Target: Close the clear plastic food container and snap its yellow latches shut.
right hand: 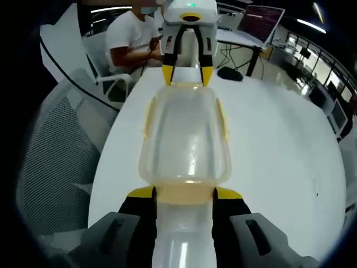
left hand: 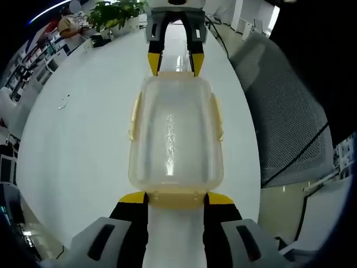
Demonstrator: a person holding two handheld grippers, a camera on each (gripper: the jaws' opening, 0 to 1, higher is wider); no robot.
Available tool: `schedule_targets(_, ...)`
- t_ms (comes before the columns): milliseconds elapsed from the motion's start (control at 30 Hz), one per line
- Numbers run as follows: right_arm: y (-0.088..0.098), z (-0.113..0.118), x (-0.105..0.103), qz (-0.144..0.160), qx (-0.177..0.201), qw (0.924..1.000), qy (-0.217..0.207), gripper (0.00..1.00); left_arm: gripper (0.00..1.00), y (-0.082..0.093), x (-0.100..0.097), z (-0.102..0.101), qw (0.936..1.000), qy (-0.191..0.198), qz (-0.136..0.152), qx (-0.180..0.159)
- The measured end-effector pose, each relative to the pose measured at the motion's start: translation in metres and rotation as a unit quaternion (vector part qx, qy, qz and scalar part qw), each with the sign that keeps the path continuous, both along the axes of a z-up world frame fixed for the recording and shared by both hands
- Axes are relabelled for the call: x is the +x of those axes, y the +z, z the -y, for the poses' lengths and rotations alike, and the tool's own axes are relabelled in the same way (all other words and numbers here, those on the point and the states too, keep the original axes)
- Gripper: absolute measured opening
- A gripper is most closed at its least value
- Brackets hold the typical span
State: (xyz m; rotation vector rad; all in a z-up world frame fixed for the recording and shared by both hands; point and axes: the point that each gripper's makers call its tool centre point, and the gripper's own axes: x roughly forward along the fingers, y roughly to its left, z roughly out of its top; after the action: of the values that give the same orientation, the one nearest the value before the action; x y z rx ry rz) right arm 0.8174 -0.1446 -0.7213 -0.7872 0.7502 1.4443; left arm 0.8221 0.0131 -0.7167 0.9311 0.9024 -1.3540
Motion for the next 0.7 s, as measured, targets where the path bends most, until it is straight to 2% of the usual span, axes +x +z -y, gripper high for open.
schedule_targets(700,0.017,0.059,0.001,0.001,-0.012,0.9997,-0.021,0.35,0.32,0.014,0.012,0.058,0.9997,-0.021,0.005,-0.015)
